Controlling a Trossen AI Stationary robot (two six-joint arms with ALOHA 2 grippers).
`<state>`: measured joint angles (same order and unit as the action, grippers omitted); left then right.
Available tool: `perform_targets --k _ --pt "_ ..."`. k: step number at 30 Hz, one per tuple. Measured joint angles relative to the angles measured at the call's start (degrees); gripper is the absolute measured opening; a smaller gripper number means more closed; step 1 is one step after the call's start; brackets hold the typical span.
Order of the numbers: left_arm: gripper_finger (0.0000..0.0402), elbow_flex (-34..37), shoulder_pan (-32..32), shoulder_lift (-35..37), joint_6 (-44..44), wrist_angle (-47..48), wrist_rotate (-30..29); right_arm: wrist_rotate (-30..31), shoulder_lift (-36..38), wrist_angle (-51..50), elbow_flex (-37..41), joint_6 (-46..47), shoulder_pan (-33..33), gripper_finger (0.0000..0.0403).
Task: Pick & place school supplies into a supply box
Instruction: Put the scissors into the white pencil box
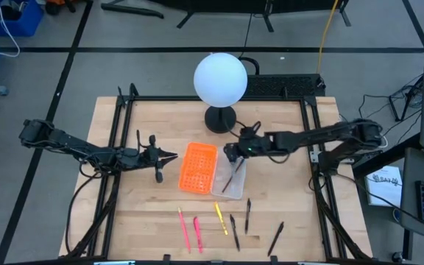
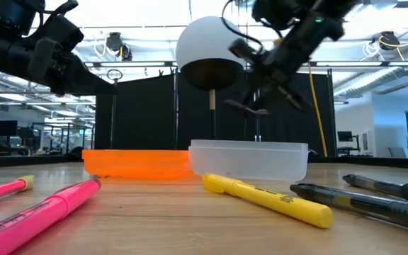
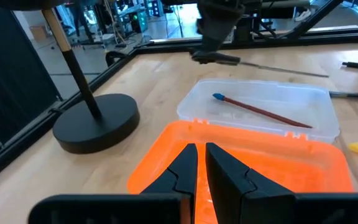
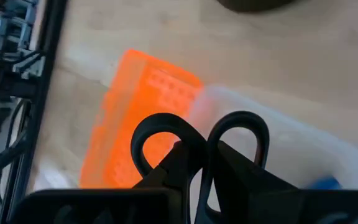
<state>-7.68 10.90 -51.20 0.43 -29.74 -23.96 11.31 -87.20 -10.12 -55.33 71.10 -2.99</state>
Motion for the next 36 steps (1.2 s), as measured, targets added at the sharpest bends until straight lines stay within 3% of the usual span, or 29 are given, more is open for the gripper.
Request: perform_targets --k 10,16,29,36 --pt "0.0042 0.0 0.0 0.0 1.4 0.0 0.0 -2.7 -7.8 -15.5 -8.2 2.1 -1.0 0.0042" --pt "0.0042 0.0 0.0 0.0 -0.1 0.0 0.0 -5.4 -9.4 -15.1 -8.2 5.6 -1.2 0.0042" --pt "0.0042 0.0 0.0 0.0 -0.8 -0.7 0.0 -2.5 -10.1 -15.6 -8.2 6.0 -1.1 0.0042" --pt "0.0042 0.0 0.0 0.0 -0.6 -1.7 0.0 -3.9 -13.6 -14.0 -8.2 5.8 -1.3 0.0042"
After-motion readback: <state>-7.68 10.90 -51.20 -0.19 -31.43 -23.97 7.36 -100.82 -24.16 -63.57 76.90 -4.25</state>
